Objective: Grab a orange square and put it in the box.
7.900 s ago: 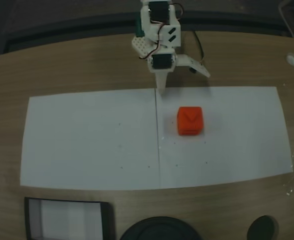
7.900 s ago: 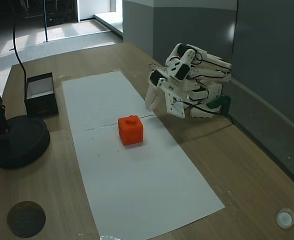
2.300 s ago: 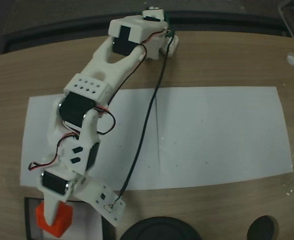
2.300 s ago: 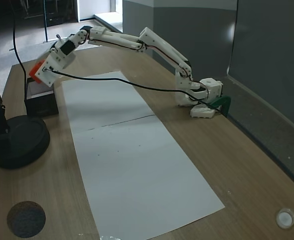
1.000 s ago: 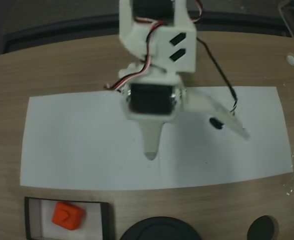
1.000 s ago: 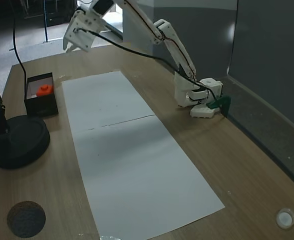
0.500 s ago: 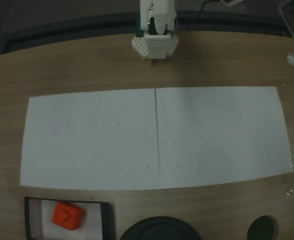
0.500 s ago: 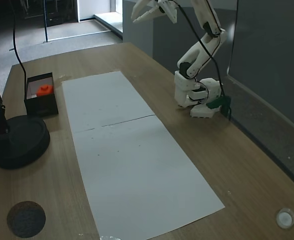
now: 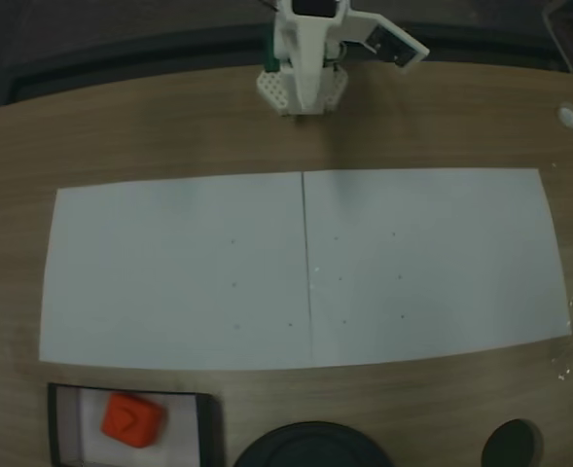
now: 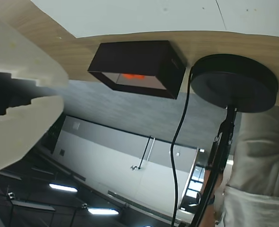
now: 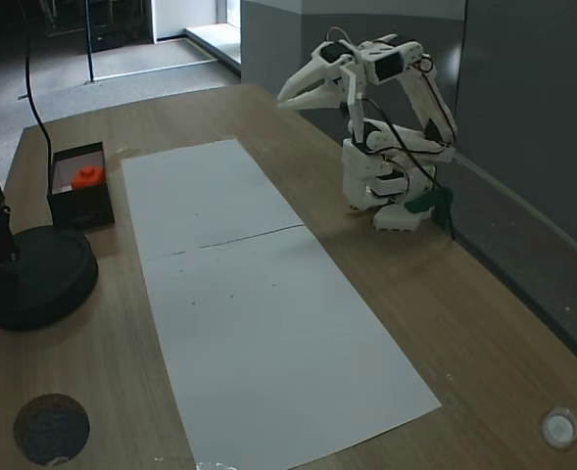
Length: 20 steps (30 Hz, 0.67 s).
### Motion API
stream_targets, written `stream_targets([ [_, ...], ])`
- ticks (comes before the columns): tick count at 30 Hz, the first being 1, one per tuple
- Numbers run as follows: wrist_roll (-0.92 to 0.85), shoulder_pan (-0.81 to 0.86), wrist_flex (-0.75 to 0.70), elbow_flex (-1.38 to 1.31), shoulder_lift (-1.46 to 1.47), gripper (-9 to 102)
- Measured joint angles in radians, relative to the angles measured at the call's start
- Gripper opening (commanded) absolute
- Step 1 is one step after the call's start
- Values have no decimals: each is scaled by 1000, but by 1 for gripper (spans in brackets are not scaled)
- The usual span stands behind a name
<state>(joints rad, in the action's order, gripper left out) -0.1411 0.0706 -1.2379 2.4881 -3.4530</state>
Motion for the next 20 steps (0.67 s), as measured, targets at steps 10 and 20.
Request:
stream_targets([
  [10,123,-2,241,479,0,0],
  [20,152,-80,-35,583,0,0],
])
